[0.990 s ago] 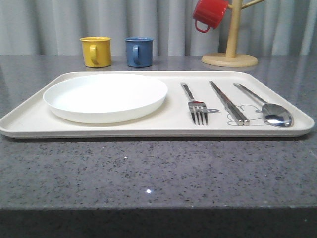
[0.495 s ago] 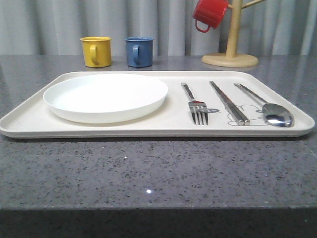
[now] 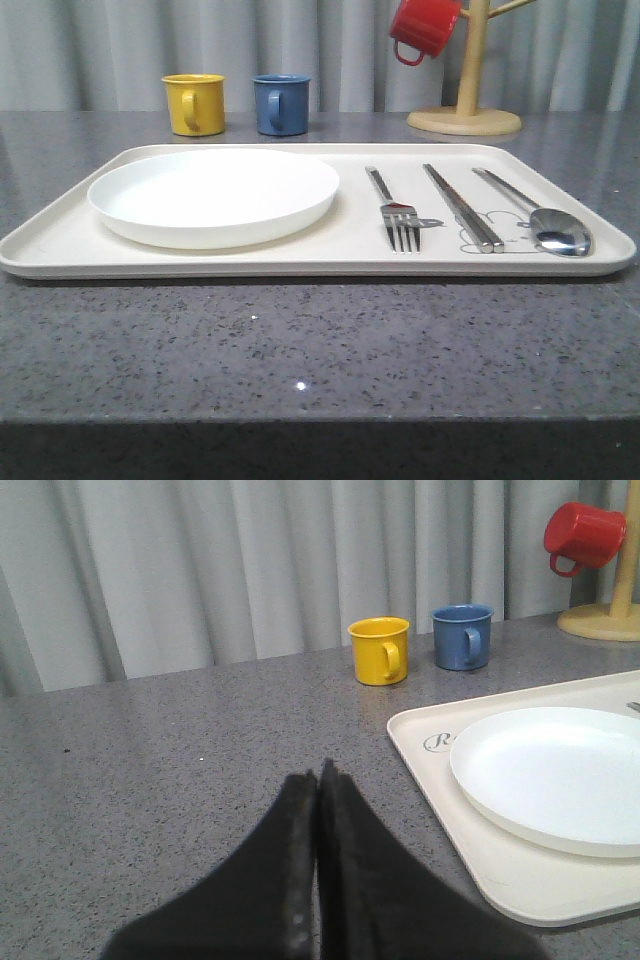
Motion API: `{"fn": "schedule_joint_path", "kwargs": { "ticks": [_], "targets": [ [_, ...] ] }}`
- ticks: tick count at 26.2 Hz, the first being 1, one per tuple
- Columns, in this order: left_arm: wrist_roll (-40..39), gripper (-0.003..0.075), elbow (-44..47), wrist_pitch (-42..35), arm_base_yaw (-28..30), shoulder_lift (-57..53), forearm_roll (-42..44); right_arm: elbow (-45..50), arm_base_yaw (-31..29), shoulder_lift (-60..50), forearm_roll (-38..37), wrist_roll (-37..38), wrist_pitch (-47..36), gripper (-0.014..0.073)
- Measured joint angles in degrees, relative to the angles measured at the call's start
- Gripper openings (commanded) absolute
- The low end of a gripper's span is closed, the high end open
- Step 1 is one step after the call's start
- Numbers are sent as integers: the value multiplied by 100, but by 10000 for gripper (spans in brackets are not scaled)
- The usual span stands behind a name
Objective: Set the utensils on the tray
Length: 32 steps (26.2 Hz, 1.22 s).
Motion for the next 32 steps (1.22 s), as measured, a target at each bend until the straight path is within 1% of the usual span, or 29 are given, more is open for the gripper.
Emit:
{"fn": "schedule_joint_path", "kwargs": {
  "ticks": [13,17,23,26,32],
  "targets": [
    [0,-18,40,0,15,-58,0,0,0,0,0,0,0,-69],
    [0,-18,272,-35,152,-250,-3,0,0,0,0,0,0,-69],
    [-11,-18,872,-144,491,-262,-93,7,0,0,0,0,0,-69],
    [-11,-18,1221,-390,592,-262,-145,7,0,0,0,0,0,-69],
    [-11,-18,1973,-1351,601,-262,-145,7,0,0,0,0,0,-69]
  ]
}}
